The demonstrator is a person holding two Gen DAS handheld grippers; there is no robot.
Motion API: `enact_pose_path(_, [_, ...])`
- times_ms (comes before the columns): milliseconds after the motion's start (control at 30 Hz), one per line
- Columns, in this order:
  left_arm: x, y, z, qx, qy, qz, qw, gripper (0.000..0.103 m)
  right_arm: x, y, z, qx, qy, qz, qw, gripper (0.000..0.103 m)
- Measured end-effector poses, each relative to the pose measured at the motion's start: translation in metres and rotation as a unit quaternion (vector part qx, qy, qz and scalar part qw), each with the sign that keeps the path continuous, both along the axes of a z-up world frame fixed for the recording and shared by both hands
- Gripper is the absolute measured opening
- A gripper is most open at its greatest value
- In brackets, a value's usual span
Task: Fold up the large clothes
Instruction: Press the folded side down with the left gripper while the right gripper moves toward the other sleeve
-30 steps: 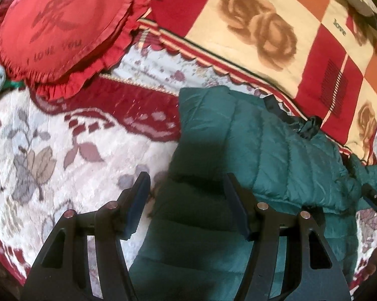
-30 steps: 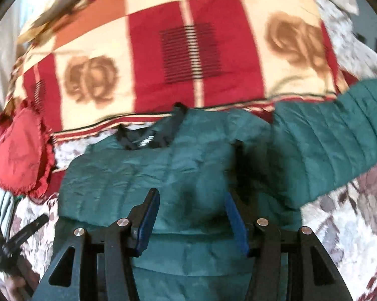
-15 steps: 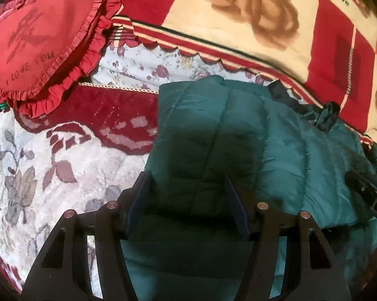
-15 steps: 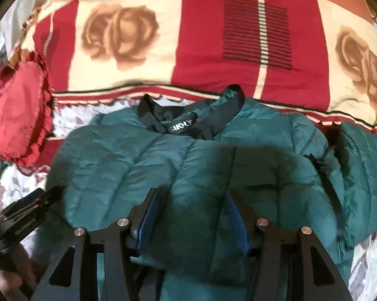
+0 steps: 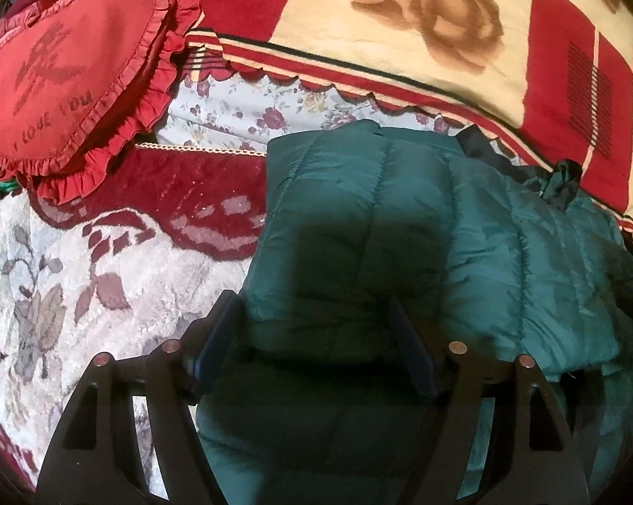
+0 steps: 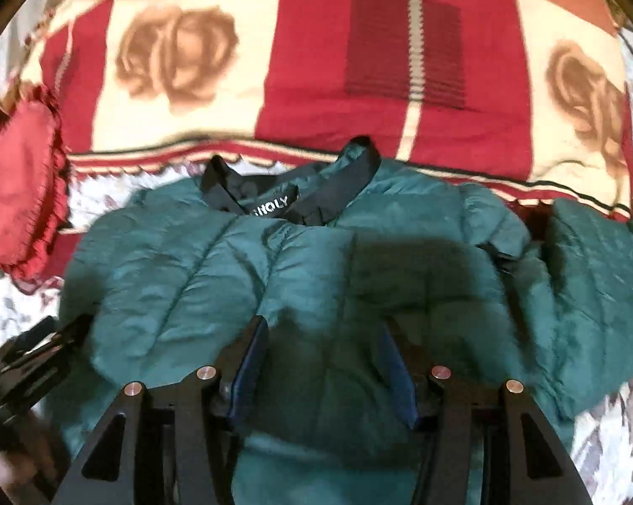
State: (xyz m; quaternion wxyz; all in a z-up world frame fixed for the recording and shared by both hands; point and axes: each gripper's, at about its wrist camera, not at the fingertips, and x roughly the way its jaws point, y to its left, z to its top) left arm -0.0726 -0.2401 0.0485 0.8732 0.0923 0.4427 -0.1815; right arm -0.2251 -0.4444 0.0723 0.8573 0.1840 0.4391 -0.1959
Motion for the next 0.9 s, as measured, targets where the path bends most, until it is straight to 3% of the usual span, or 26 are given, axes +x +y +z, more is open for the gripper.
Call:
enact_pose_path(100, [-0.010,0.005,0.013,-0.019,-0.009,-0.003,0.9998,0.073,-0.018,-0.001,0.007,-0.008,0.000,-0.005,1.000,0.052])
enact_pose_path(200, [-0.023,0.002,0.026,-0.034,-0.026,-0.016,0.9990,0.073,-0.022,-0.005,-0.006,-0.008,0.023,-0.007,1.000,0.052])
enact_pose_path(333, [-0.030,-0.014,0.025,-0.041,-0.003,-0.033,0.9986,0.073,-0.018,-0.004,-0.031,-0.005,0.039,-0.008,0.999,0.052])
enact_pose_path(433, [-0.034,-0.027,0.014,-0.024,0.008,-0.043,0.9987,0.073,-0.015,-0.001,-0.038,-0.025,0.048,-0.004,0.999,0.052])
enact_pose_path(533, [-0.036,-0.034,0.004,-0.002,0.015,-0.044,0.9989,0.073,-0.019,-0.004,-0.030,-0.008,0.044,-0.006,0.999,0.052])
enact_pose_path(633, [-0.037,-0.031,0.001,-0.010,0.013,-0.039,0.9991,0.073,-0.038,-0.009,-0.015,0.018,0.014,-0.014,1.000,0.052])
enact_pose_path(700, [-0.036,-0.028,-0.002,-0.015,0.017,-0.035,0.9991,0.075,-0.052,-0.011,-0.005,0.014,0.004,-0.017,1.000,0.054])
enact_pose_path(767, [-0.035,-0.025,-0.005,-0.022,0.018,-0.029,0.9992,0.078,-0.065,-0.014,0.005,0.005,0.005,-0.017,1.000,0.063])
enact_pose_path(900, [-0.037,-0.022,-0.008,-0.029,0.014,-0.027,0.9991,0.079,-0.086,-0.025,0.015,0.005,0.000,-0.030,1.000,0.064])
